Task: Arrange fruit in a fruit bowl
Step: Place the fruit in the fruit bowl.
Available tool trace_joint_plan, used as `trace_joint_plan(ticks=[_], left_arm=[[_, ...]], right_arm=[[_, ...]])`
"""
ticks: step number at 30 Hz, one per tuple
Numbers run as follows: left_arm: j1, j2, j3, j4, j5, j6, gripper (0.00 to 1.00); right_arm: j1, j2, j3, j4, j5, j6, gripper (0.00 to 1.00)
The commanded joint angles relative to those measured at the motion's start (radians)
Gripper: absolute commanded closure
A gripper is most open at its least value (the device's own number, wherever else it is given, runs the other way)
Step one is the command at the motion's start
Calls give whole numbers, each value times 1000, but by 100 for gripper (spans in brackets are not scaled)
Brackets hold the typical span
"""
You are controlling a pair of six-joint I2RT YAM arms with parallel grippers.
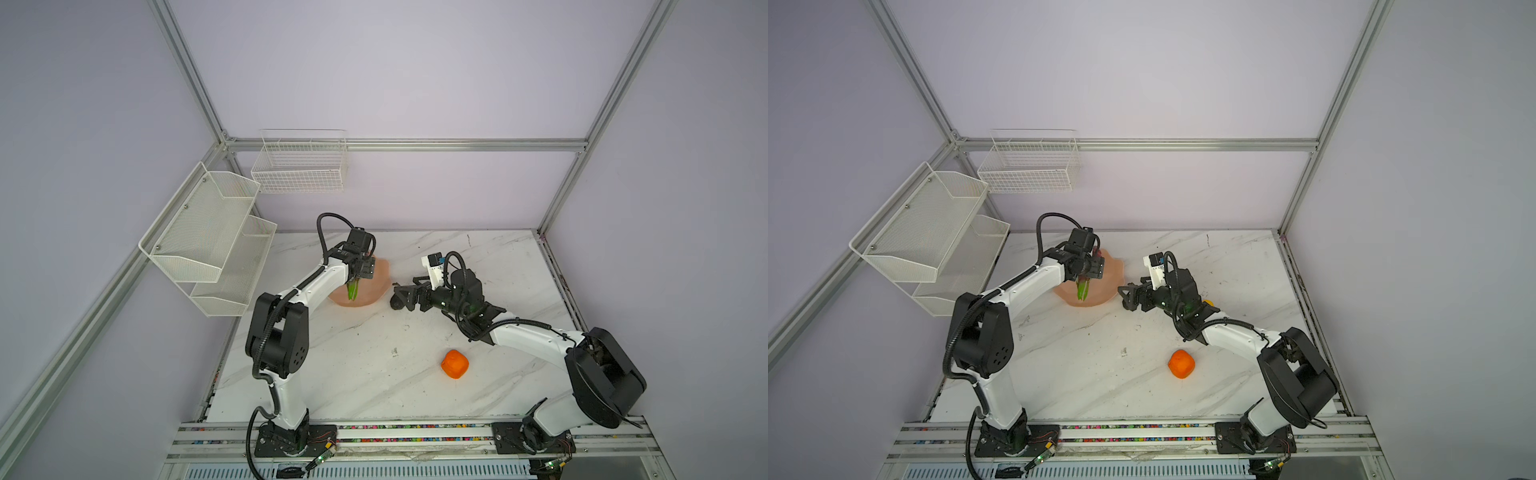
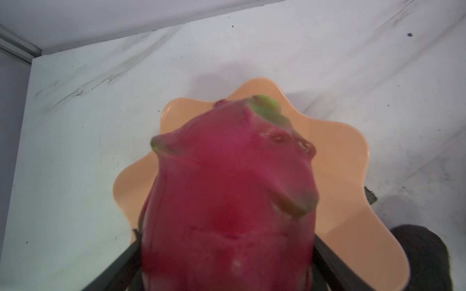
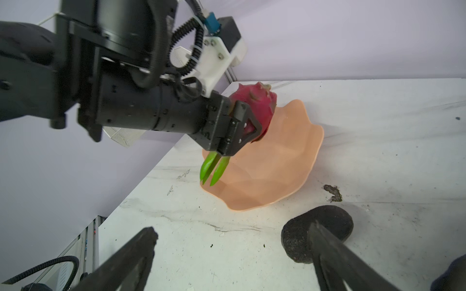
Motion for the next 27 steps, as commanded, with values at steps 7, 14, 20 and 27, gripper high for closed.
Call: trace_joint_plan(ticks=[7, 14, 20, 27], left_arm=[[17, 63, 99, 16, -26, 5, 17], [21, 89, 81, 39, 14, -8, 10], [23, 81, 48, 59, 32, -18, 4], [24, 12, 8, 97, 41, -15, 1]], right_arm=[[-1, 35, -4, 54, -24, -4, 3], [-1, 31, -15, 51, -18, -7, 3], [-1, 13, -32, 43, -10, -5, 3], [-1, -24, -43, 27, 8, -3, 3]])
